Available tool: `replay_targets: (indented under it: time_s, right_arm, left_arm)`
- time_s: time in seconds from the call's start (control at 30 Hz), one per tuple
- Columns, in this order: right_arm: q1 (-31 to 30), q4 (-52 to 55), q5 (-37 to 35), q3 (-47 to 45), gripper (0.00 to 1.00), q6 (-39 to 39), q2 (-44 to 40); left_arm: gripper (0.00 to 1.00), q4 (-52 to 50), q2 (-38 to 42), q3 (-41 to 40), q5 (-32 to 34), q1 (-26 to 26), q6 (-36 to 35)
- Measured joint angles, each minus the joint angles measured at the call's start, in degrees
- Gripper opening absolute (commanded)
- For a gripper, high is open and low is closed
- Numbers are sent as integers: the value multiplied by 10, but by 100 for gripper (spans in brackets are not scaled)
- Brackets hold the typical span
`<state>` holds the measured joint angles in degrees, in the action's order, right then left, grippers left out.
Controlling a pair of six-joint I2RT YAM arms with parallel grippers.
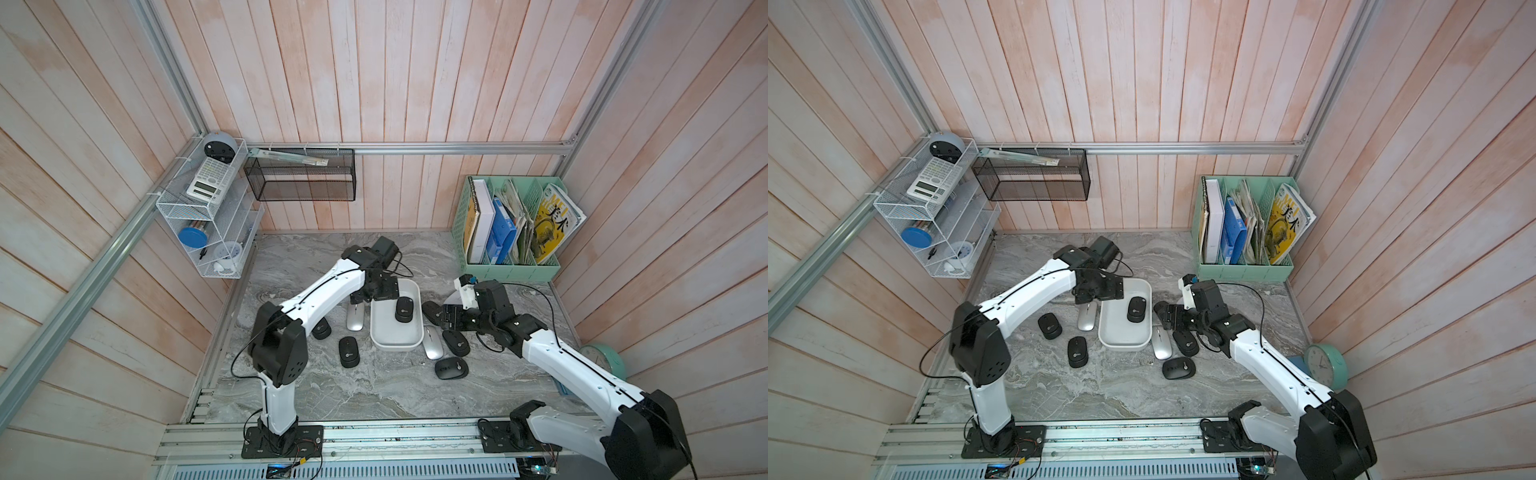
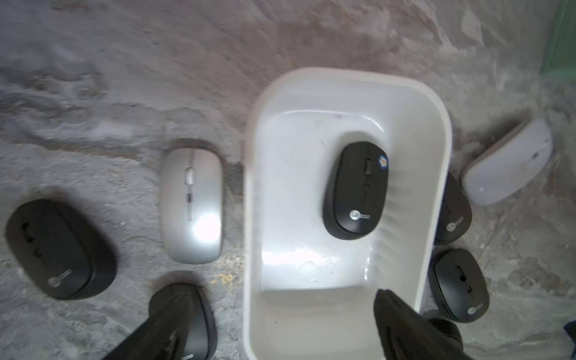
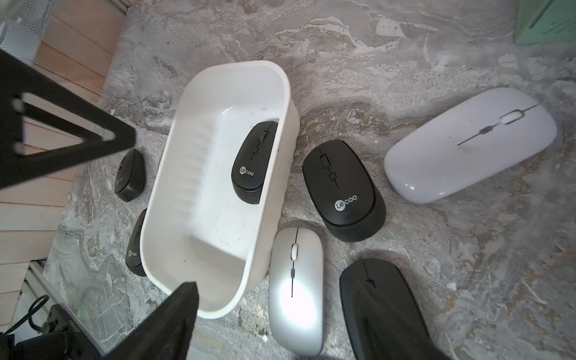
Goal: Put the mouse in the storage box
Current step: Pick up the mouse from the center of the board.
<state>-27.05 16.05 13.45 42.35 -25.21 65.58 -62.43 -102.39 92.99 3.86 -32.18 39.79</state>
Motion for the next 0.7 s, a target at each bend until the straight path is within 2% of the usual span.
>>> replay_targets:
  time_s: [0.17,0.27,0.53,0.7]
  right_arm:
    - [-11,-2,0,5,84,0,10]
    - [-31,2,-4,19,84,9,28]
    - [-138,-9,19,170,84,25,174]
    - [-196,-37,46,268,84,10,288]
  left_arm:
    - [100,17,142,-154,29,111,65]
    - [100,9,179,-216,42,136,110]
    - [100,-7,130,-249,32,177,164]
    - [100,24,125,-300,-14,210,166]
